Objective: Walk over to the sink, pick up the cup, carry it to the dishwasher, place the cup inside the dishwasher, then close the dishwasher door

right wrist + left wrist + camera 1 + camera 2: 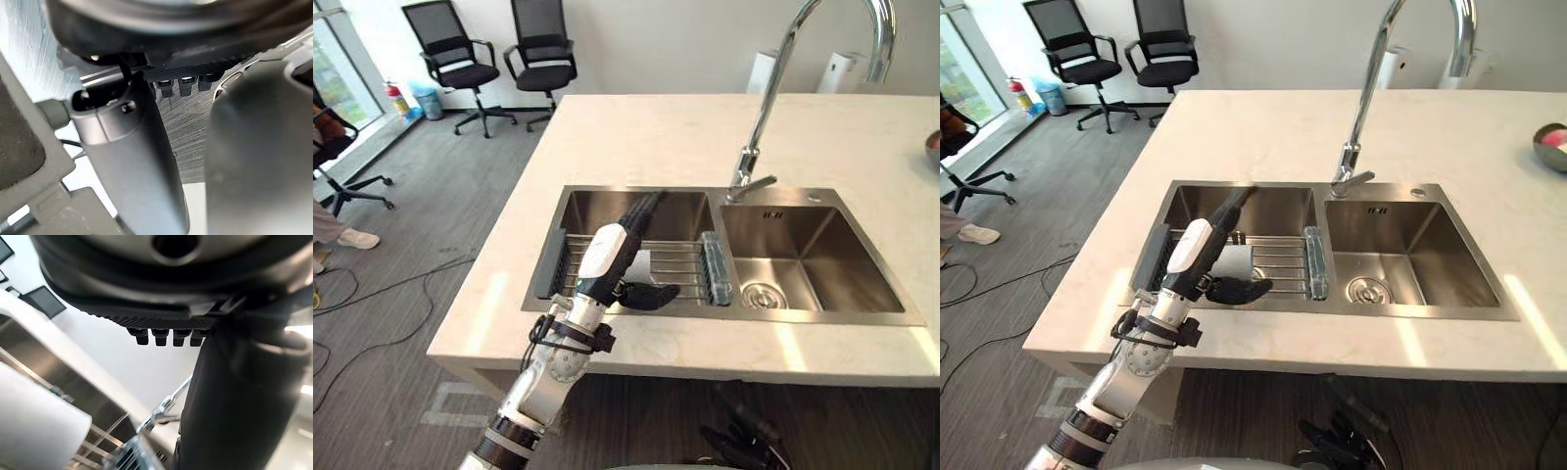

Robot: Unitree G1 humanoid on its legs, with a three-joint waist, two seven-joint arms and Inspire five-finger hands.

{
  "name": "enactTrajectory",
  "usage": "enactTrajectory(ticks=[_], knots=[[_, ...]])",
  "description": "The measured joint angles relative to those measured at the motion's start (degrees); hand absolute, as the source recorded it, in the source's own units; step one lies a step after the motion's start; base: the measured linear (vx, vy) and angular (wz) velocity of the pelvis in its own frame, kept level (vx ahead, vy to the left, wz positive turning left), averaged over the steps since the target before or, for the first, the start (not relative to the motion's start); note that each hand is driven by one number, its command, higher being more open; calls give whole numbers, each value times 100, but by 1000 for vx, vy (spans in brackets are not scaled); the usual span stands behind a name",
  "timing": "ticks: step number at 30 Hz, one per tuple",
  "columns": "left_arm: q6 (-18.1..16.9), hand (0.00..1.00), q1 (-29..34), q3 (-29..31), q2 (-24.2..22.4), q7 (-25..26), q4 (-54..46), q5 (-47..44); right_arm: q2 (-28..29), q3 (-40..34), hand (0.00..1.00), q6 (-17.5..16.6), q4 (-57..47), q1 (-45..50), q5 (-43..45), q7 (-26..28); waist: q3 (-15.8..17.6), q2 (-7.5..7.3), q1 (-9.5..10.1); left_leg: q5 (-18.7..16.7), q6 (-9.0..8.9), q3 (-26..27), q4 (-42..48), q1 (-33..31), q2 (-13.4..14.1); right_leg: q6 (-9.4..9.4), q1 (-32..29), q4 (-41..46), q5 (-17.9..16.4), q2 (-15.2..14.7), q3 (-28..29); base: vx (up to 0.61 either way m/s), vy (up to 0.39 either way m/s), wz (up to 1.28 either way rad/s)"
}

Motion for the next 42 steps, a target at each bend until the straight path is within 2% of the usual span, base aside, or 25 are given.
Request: enactTrajectory(ticks=[4,9,17,22,26,31,42], knots=[[255,100,-535,-14,587,-704,268,-18,-10,-46,100,19,-12,78,-118,-4,27,42,-108,76,69,16,-170,70,-162,65,138,-324,211,-50,9,-24,58,-2],[526,100,-1097,-49,935,-1161,559,-394,-18,-37,100,66,-51,73,-153,-3,49,79,-161,86,64,72,-216,132,-187,67,225,-507,324,-35,58,-26,12,-6],[1020,100,-1730,-47,1120,-1230,969,-913,-15,-29,100,273,-199,76,-154,2,59,76,-351,123,52,186,-385,296,-223,69,322,-653,403,-9,153,-19,-2,-7],[1296,100,-1970,-48,1158,-1667,1262,-1029,-30,31,100,510,-344,82,-154,14,67,68,-392,122,51,233,-421,314,-231,75,339,-738,446,5,197,-12,-8,-4],[1589,100,-2046,-78,1218,-2250,1472,-1126,-136,264,100,702,-533,96,-154,13,90,70,-412,121,47,319,-461,345,-227,77,338,-803,481,32,267,-14,-18,-10],[1664,100,-2063,-141,1384,-2721,1483,-1128,-204,410,100,825,-656,112,-153,11,93,71,-426,117,39,325,-476,348,-229,78,338,-822,482,36,271,0,0,0],[1687,100,-2092,-141,1567,-3168,1484,-1123,-279,534,100,1017,-838,151,-155,-3,93,68,-429,116,38,324,-481,350,-228,81,353,-865,498,37,267,-24,-12,0]])
